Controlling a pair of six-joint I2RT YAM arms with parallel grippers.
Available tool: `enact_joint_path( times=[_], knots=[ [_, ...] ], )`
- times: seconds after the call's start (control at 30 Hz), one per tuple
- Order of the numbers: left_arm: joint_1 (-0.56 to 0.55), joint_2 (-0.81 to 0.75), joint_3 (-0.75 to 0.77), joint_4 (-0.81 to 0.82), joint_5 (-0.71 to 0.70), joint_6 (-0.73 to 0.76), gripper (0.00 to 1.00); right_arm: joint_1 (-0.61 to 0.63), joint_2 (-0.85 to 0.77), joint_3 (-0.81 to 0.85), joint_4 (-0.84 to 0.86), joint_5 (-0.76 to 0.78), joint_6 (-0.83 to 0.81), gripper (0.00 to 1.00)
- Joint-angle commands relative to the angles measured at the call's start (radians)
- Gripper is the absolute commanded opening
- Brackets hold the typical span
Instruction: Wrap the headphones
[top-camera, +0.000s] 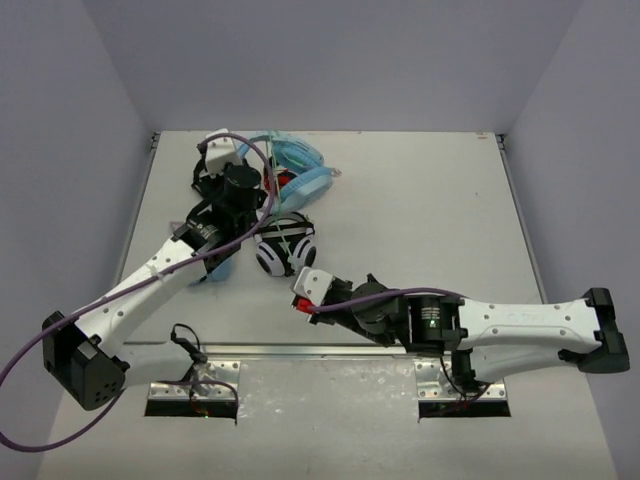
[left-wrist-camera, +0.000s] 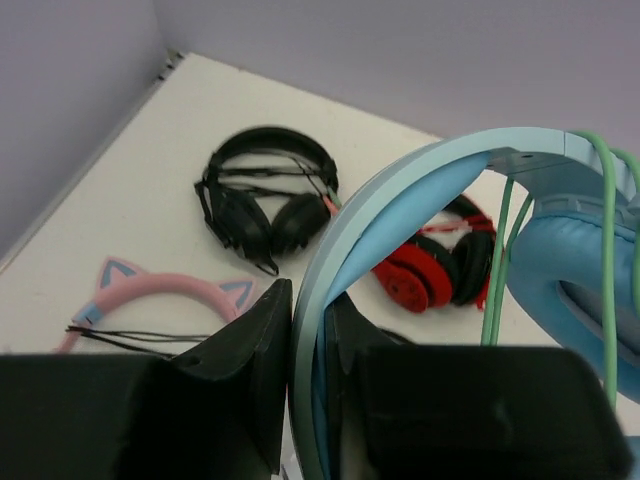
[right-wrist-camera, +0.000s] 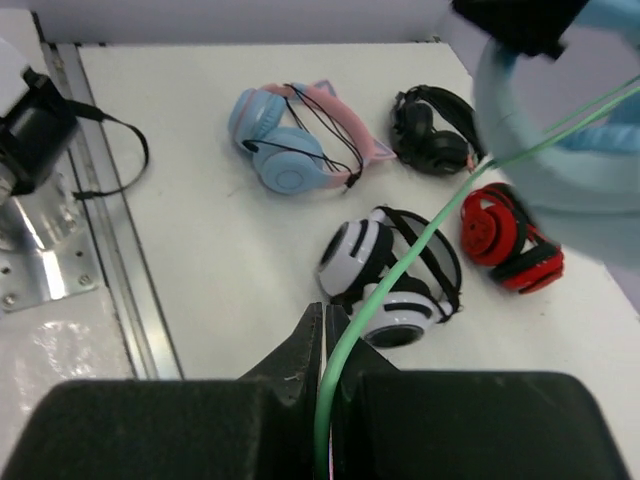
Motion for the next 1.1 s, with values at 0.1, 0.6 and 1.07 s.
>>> enact_joint_path(
  times=[0.1, 0.6, 1.07],
  knots=[
    [0.017, -0.112, -0.249, 0.275, 0.286, -0.026, 0.00, -0.196, -0.025, 0.177, -0.344, -0.114, -0.144, 0.01],
    [-0.245, -0.249, -0.516, 0.381, 0.406, 0.034, 0.00, -0.428, 0.153, 0.349, -0.452, -0.026, -0.349, 0.03],
    [-0.329, -0.395, -0.676, 0.419, 0.636, 0.092, 0.00, -0.592, 0.254, 0.377, -0.398, -0.040, -0.429, 0.12]
  ],
)
